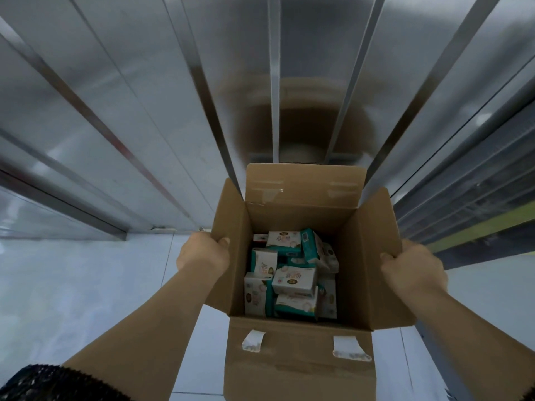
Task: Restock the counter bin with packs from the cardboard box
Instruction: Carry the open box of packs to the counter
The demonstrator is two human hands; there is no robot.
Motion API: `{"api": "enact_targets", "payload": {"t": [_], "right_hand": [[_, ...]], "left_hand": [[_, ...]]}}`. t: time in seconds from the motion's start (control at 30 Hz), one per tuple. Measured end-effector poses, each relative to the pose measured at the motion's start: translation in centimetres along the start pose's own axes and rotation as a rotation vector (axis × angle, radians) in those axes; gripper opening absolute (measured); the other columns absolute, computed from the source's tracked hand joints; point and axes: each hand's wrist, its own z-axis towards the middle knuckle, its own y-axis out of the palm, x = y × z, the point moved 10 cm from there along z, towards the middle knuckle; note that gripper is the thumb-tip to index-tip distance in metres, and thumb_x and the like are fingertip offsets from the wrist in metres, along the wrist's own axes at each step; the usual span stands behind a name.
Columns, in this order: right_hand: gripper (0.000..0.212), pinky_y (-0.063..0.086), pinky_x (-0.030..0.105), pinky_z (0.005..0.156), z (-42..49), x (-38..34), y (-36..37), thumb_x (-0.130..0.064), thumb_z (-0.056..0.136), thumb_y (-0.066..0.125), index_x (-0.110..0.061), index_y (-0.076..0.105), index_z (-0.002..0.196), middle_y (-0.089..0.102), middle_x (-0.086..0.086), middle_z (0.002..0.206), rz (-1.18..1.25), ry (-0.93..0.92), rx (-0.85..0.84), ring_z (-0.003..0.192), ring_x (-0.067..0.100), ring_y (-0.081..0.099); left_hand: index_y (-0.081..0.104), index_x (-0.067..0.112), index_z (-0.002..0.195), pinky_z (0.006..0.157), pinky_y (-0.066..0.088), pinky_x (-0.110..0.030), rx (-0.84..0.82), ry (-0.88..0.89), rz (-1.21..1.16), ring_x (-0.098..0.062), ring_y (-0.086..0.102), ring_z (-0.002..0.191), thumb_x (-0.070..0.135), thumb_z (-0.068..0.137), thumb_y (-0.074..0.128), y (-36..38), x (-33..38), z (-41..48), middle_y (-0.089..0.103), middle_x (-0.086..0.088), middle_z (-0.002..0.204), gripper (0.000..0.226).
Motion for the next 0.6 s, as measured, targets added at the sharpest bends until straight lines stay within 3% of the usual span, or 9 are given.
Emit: {"api": "enact_targets", "payload": {"t": [0.17, 0.4, 0.6], "right_hand": [[0.019, 0.04, 0.03, 0.062, -0.5, -1.0, 0.1, -0.022, 0.097, 0.047, -0.007, 0.058, 0.102, 0.058, 0.011, 0.084, -0.054, -0.101, 0.04, 0.076, 0.028, 0.057], [0.014, 0.042, 0.03, 0.06, -2.6, -3.7, -1.7, -0.024, 0.097, 0.046, -0.012, 0.054, 0.095, 0.057, 0.008, 0.08, -0.08, -0.223, 0.035, 0.076, 0.026, 0.057], [0.015, 0.046, 0.033, 0.065, -5.8, -8.8, -5.0, -0.026, 0.095, 0.047, -0.014, 0.055, 0.091, 0.061, 0.011, 0.088, -0.104, -0.343, -0.012, 0.083, 0.03, 0.059]], "left_hand": [[0.058, 0.011, 0.1, 0.065, 0.044, -0.029, 0.027, 0.028, 0.039, -0.02, 0.056, 0.076, 0.032, 0.1, 0.042, 0.1, -0.1, -0.7, 0.059, -0.005, 0.085, 0.027], [0.059, 0.009, 0.103, 0.057, 0.04, -0.027, 0.075, -0.024, 0.001, -0.019, 0.055, 0.069, 0.033, 0.1, 0.042, -2.6, -2.9, -2.4, 0.059, -0.005, 0.082, 0.029], [0.06, 0.01, 0.096, 0.075, 0.054, -0.035, 0.138, -0.093, -0.043, -0.026, 0.062, 0.08, 0.034, 0.098, 0.043, -9.1, -5.8, -5.6, 0.063, -0.008, 0.085, 0.03]]}}
